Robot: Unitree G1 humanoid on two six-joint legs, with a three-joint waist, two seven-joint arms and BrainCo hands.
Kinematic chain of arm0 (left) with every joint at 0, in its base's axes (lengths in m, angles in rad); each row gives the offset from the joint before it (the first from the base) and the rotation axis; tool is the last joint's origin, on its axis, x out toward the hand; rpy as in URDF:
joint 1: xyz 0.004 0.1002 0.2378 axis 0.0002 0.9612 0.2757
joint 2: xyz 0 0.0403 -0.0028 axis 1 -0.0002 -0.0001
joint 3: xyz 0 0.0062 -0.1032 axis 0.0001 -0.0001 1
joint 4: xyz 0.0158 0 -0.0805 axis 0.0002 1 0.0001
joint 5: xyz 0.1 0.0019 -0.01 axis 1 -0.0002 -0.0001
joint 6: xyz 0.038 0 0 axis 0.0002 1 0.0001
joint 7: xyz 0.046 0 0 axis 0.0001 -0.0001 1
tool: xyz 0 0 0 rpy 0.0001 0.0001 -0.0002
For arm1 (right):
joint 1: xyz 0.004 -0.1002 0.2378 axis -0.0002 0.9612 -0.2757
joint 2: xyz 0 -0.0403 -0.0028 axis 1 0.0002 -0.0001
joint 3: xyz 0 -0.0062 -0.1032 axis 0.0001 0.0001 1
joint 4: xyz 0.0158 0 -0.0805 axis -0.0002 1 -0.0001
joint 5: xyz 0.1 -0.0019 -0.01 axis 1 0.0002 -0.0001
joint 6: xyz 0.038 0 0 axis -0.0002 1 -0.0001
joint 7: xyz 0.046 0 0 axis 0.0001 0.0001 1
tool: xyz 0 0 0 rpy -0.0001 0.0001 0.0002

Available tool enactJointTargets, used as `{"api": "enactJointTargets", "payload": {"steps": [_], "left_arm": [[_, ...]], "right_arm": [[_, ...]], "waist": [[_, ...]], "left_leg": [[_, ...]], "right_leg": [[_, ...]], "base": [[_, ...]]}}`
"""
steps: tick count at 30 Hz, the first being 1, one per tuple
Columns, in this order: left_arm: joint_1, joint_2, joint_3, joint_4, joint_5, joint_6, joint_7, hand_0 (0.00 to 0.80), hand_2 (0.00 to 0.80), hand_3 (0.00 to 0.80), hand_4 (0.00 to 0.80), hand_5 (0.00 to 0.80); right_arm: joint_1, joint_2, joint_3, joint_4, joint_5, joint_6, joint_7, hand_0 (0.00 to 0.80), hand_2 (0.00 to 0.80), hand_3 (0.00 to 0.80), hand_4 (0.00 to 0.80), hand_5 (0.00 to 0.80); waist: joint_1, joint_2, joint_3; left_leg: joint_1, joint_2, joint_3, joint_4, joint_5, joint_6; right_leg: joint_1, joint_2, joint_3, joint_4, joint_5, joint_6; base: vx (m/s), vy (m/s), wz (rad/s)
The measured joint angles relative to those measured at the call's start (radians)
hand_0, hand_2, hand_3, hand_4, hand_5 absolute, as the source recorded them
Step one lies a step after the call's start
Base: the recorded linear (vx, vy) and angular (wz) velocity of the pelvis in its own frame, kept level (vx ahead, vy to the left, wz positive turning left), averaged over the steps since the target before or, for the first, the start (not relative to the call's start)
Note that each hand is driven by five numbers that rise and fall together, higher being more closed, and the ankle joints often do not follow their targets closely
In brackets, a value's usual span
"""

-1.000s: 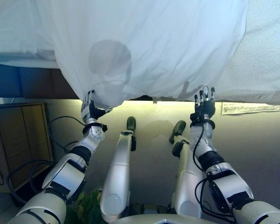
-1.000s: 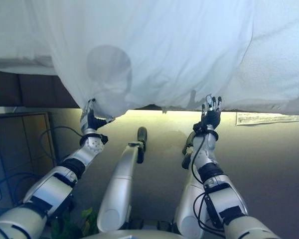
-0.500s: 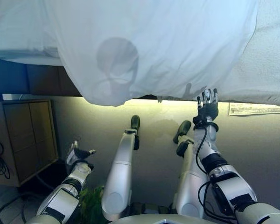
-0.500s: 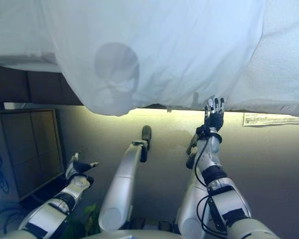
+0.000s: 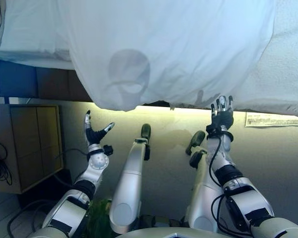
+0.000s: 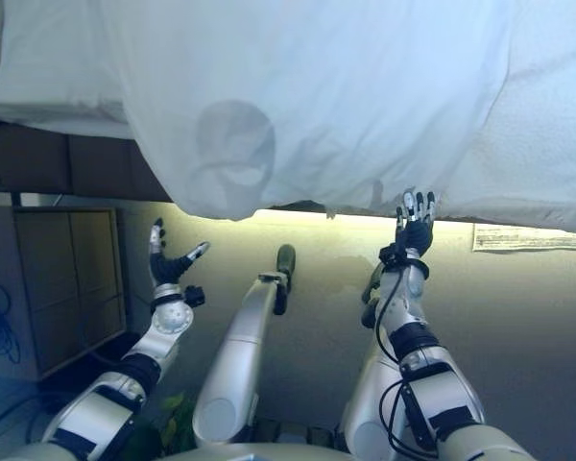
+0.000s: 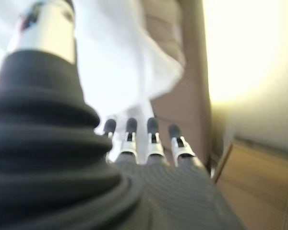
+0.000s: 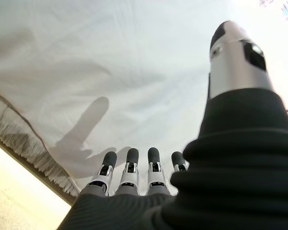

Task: Make the bed neatly

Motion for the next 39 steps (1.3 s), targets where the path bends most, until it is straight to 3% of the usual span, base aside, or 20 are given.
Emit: {"api": "enactJointTargets", "payload": {"steps": [7, 12, 15, 21, 28, 39], "left_arm": [[-0.038, -0.060, -0.001, -0.033, -0.166, -0.031, -0.138, 0.000, 0.000, 0.000, 0.000, 0.000], [-0.089, -0.060, -0.028, -0.053, -0.107, 0.003, -0.061, 0.000, 0.000, 0.000, 0.000, 0.000], [-0.144, -0.046, -0.072, -0.053, 0.064, 0.098, 0.062, 0.000, 0.000, 0.000, 0.000, 0.000], [-0.284, 0.024, -0.179, 0.035, 0.359, 0.387, 0.245, 0.000, 0.000, 0.000, 0.000, 0.000], [-0.366, 0.104, -0.266, 0.107, 0.496, 0.584, 0.304, 0.000, 0.000, 0.000, 0.000, 0.000], [-0.427, 0.118, -0.360, 0.257, 0.711, 0.814, 0.319, 0.000, 0.000, 0.000, 0.000, 0.000]], "right_arm": [[-0.017, 0.003, -0.009, -0.038, -0.001, 0.002, -0.039, 0.000, 0.000, 0.000, 0.000, 0.000], [-0.029, 0.003, -0.011, -0.060, -0.001, 0.010, -0.066, 0.000, 0.000, 0.000, 0.000, 0.000], [-0.056, 0.004, 0.002, -0.061, -0.001, 0.016, -0.071, 0.000, 0.000, 0.000, 0.000, 0.000], [-0.116, 0.005, 0.077, -0.058, -0.001, 0.023, -0.089, 0.000, 0.000, 0.000, 0.000, 0.000], [-0.116, 0.005, 0.106, -0.030, 0.009, 0.011, -0.088, 0.000, 0.000, 0.000, 0.000, 0.000], [-0.127, 0.004, 0.147, 0.007, 0.017, -0.011, -0.070, 0.000, 0.000, 0.000, 0.000, 0.000]], "waist": [[-0.004, 0.000, 0.000], [-0.018, -0.003, 0.000], [-0.034, -0.011, 0.004], [-0.053, -0.050, 0.009], [-0.088, -0.068, 0.009], [-0.093, -0.068, 0.009]], "left_leg": [[-0.004, -0.002, -0.013, 0.006, 0.000, 0.001], [-0.059, -0.002, -0.036, 0.022, 0.003, 0.005], [-0.085, 0.002, -0.035, 0.029, 0.006, 0.003], [-0.106, 0.019, -0.002, 0.020, 0.012, 0.019], [-0.112, 0.018, 0.023, 0.021, 0.013, 0.032], [-0.111, 0.018, 0.050, 0.019, 0.015, 0.037]], "right_leg": [[0.010, 0.000, -0.011, 0.002, 0.000, 0.001], [-0.019, 0.005, -0.033, -0.009, 0.006, 0.001], [-0.029, 0.018, -0.033, -0.037, 0.032, 0.008], [-0.037, 0.037, -0.012, -0.117, 0.089, 0.011], [-0.038, 0.037, 0.004, -0.163, 0.121, 0.020], [-0.058, 0.033, 0.031, -0.155, 0.132, 0.020]], "base": [[-0.006, -0.016, 0.04], [-0.009, 0.005, 0.07], [0.004, 0.059, -0.08], [-0.022, 0.090, -0.19], [0.027, 0.098, -0.09], [0.008, 0.102, -0.05]]}}
